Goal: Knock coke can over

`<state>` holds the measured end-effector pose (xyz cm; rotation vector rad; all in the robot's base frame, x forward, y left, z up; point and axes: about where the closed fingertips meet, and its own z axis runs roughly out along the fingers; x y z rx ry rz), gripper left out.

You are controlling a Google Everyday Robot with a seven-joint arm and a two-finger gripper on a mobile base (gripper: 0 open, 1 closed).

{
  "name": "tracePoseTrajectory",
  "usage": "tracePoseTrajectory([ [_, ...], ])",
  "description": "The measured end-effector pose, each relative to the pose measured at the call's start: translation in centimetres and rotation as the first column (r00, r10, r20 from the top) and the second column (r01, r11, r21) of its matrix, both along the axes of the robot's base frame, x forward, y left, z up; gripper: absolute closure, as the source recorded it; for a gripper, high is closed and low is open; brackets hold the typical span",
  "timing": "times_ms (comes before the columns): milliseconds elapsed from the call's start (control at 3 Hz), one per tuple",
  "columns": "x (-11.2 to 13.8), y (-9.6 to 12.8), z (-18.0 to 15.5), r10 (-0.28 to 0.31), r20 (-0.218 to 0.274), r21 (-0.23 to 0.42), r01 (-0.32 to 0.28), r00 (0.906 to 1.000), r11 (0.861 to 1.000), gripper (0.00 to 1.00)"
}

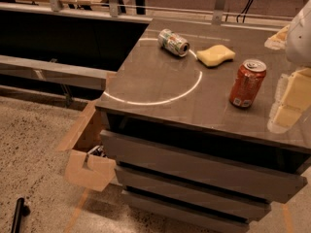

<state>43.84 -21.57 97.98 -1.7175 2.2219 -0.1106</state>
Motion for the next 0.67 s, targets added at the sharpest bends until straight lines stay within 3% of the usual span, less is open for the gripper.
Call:
tracePoseTrajectory([
  [667,0.08,0.02,-0.04,-0.019,0.006,0.038,0.019,0.9998,0.999,0.00],
])
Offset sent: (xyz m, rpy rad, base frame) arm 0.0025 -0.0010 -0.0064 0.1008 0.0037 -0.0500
